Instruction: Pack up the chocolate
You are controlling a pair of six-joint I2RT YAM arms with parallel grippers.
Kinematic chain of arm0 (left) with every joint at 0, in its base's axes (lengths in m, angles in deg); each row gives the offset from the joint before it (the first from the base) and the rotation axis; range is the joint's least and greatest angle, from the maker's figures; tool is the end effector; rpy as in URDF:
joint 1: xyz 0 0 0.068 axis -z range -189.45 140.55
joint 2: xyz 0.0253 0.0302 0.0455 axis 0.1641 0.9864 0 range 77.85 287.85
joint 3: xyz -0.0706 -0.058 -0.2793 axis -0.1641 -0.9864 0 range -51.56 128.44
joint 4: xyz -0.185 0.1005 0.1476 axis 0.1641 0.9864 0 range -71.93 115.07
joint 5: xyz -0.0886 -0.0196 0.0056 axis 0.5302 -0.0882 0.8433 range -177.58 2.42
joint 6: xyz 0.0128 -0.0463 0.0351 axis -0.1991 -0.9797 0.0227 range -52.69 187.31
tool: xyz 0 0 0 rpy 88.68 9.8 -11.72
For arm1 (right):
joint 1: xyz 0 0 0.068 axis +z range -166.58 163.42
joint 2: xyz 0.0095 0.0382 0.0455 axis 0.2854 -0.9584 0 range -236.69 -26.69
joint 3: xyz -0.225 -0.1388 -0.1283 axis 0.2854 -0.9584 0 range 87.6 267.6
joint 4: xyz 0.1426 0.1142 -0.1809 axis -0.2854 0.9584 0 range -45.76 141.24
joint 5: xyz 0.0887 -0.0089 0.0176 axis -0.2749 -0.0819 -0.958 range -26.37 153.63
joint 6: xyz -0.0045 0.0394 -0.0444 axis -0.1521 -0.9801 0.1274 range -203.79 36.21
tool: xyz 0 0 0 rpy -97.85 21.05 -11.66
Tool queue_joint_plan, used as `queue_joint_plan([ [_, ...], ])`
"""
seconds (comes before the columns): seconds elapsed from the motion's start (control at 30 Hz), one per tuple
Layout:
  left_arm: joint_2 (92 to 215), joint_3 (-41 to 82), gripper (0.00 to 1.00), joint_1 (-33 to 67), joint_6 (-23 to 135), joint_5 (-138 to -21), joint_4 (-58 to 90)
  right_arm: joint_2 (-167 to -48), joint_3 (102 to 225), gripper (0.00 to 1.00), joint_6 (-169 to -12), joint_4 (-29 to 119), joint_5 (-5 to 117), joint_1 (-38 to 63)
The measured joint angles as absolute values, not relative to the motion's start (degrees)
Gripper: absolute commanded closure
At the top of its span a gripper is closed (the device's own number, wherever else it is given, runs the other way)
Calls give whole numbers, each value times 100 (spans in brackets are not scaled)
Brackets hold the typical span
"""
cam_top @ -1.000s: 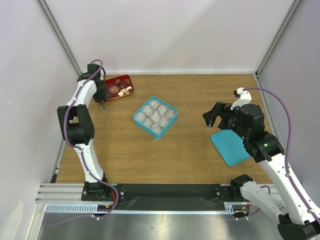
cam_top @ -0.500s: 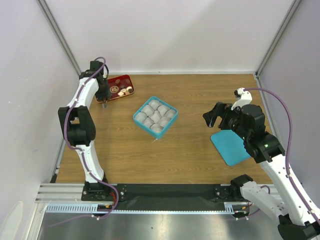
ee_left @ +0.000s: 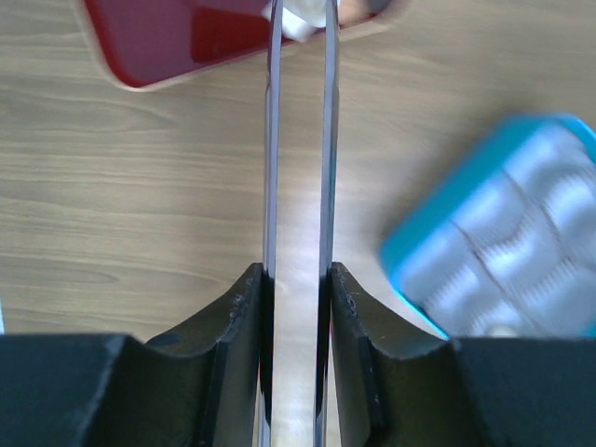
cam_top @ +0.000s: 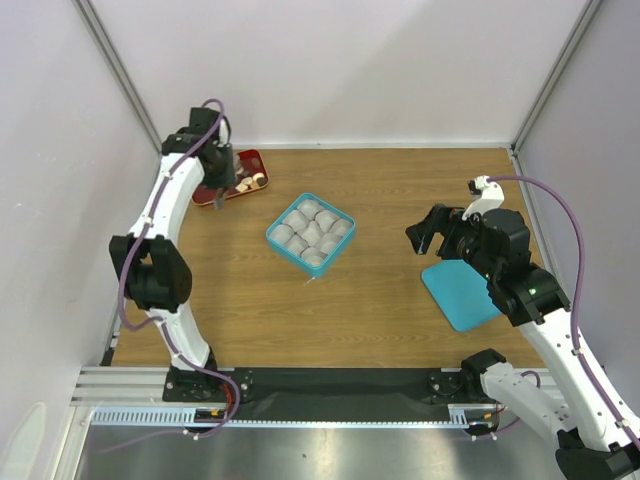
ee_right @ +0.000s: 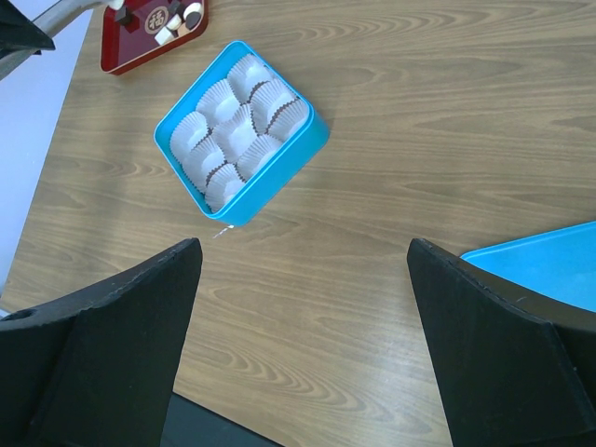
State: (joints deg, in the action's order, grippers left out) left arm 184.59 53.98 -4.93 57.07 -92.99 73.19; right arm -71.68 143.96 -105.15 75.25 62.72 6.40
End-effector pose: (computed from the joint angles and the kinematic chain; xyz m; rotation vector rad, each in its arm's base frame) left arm 0.4081 -0.0281 0.3444 -0.1636 2.5417 0.0203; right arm 0.1401 0.0602 0.3821 -0.0385 1.9499 0.5332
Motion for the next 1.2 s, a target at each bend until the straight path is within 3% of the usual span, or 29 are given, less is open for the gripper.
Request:
queue_joint_plan([
  [0.47, 16527, 3739, 67, 2088, 5526, -9192, 7697, -6895, 14398, 0, -10517, 7625, 6268, 640],
  [0.73, 16042, 2576, 67, 2394, 5167, -9124, 7600, -6727, 14416, 0, -10517, 7734, 6268, 640],
  [1.2, 15930, 2279, 64, 2438, 5016, -9150, 7476, -6646, 14425, 0, -10576, 7850, 6264, 640],
])
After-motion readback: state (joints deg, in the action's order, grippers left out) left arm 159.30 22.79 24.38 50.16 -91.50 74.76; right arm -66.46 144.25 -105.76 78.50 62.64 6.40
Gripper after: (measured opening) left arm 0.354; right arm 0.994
